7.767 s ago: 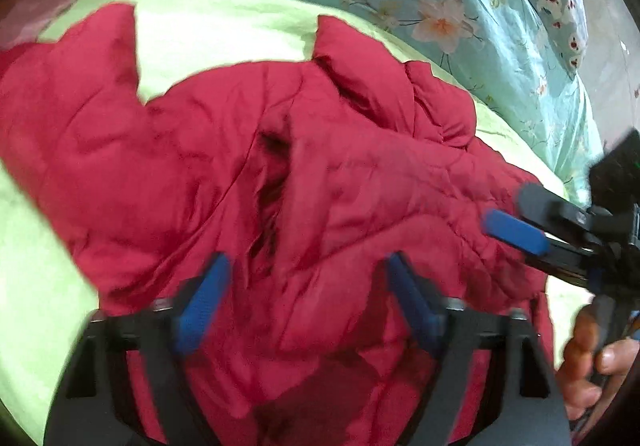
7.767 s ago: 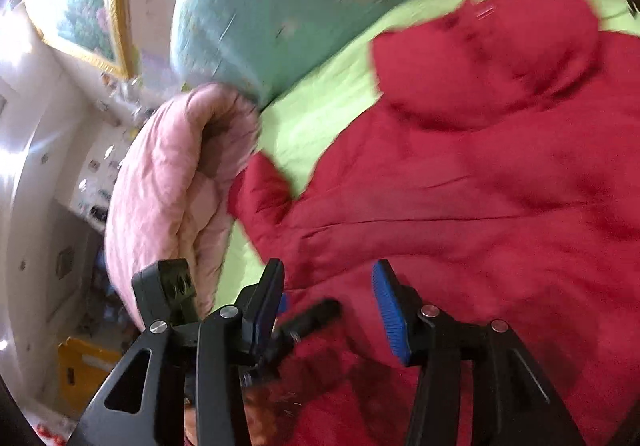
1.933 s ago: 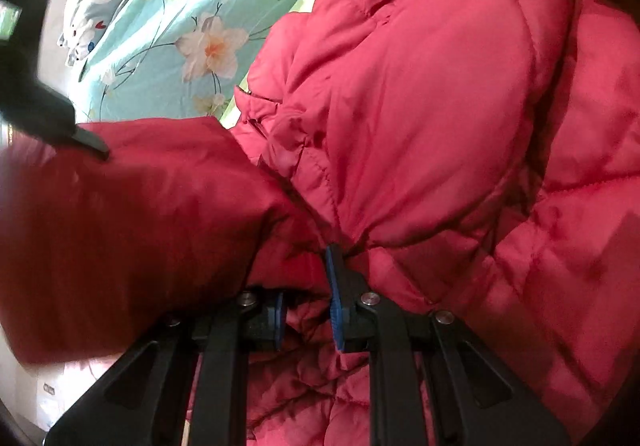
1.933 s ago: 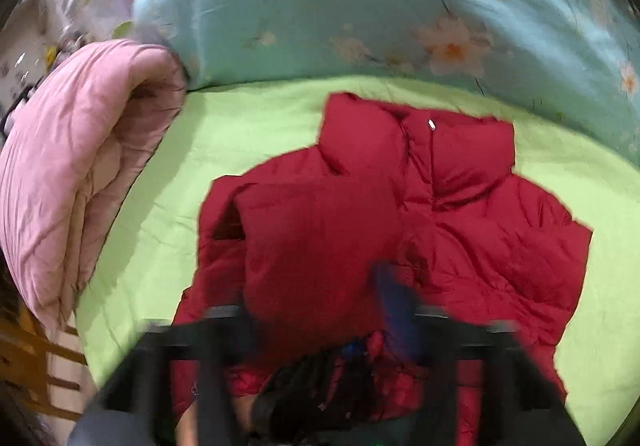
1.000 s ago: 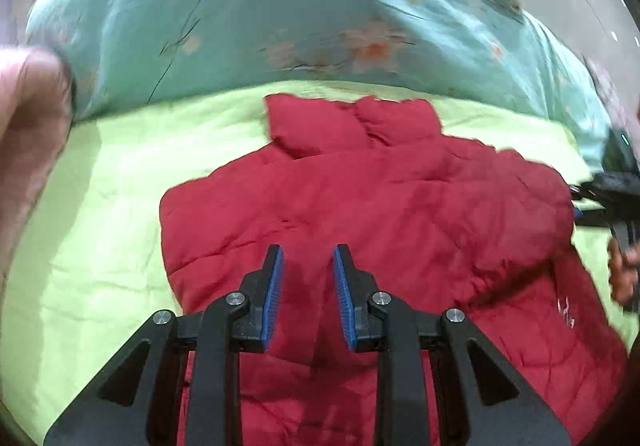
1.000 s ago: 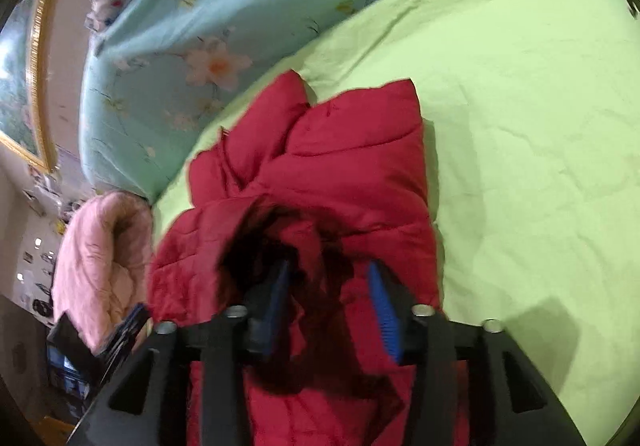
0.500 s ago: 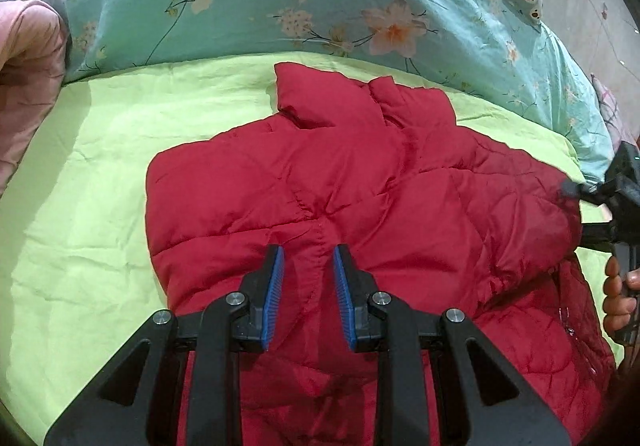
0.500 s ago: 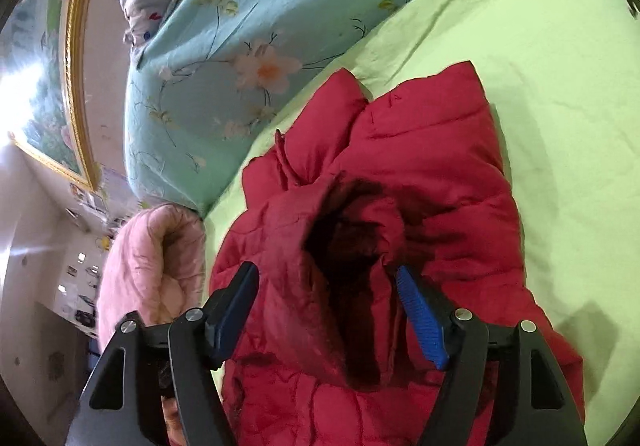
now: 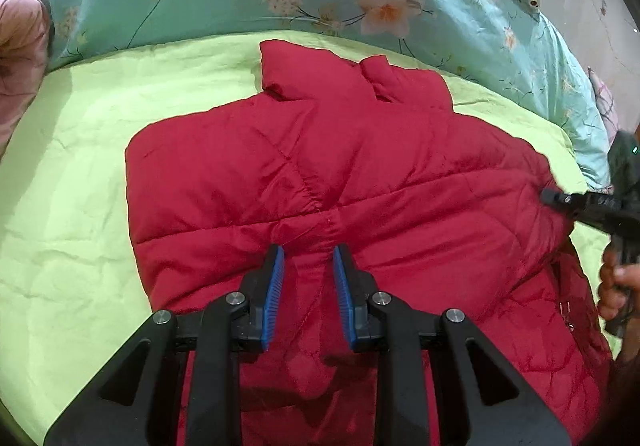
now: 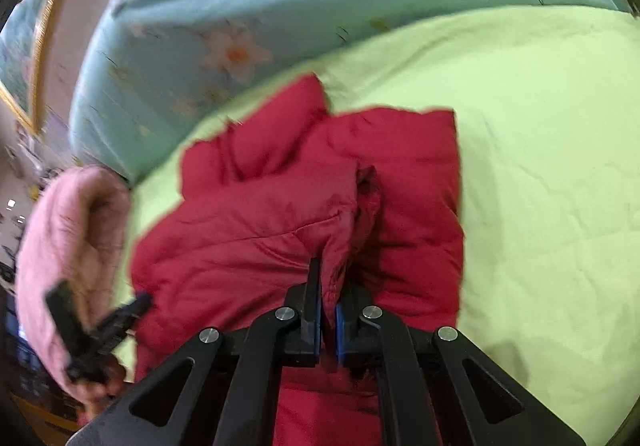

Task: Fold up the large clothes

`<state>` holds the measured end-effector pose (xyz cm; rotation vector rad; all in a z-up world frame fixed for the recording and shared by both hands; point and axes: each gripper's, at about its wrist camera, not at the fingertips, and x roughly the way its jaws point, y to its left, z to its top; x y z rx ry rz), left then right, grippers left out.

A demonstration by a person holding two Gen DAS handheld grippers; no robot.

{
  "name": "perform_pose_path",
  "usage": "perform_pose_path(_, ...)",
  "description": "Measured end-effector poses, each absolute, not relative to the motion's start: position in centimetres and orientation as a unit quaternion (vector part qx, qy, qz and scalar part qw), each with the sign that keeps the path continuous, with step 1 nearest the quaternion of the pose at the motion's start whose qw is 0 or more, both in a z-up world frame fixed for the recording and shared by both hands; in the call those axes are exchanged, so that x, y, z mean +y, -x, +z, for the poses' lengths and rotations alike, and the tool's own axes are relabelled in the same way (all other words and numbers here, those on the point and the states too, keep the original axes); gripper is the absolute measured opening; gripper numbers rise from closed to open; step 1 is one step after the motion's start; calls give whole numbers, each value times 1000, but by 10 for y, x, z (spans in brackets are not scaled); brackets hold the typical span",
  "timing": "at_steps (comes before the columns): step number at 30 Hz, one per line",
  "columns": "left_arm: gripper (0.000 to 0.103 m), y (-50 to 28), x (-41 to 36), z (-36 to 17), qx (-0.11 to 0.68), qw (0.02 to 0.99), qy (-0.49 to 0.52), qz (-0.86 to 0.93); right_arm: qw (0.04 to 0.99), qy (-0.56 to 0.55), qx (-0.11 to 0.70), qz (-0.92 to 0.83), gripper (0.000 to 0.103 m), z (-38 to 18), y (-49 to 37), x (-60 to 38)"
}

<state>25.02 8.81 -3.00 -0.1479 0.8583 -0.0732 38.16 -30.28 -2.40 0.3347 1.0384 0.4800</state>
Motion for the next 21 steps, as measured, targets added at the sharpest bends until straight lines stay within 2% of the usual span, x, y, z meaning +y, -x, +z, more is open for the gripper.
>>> perform_pose_path(6, 23, -252, 71, -33, 421, 906, 33, -34, 842, -146, 487, 183, 3, -38, -382, -314)
perform_pose_path(10, 23, -255, 75, -37, 423, 904, 45, -34, 838, -135, 498, 176, 19, -32, -381, -311)
perform_pose_path(16, 23, -255, 75, -36, 422, 905, 42, -33, 897, -95, 397, 170, 22, 40, -354, -299)
perform_pose_path(19, 23, -255, 78, -37, 422, 905, 46, -32, 889, -46, 401, 216, 29, 47, -354, -261)
perform_pose_path(21, 23, -254, 80, -39, 422, 905, 47, -28, 882, -2, 425, 203, 29, 29, -361, -240)
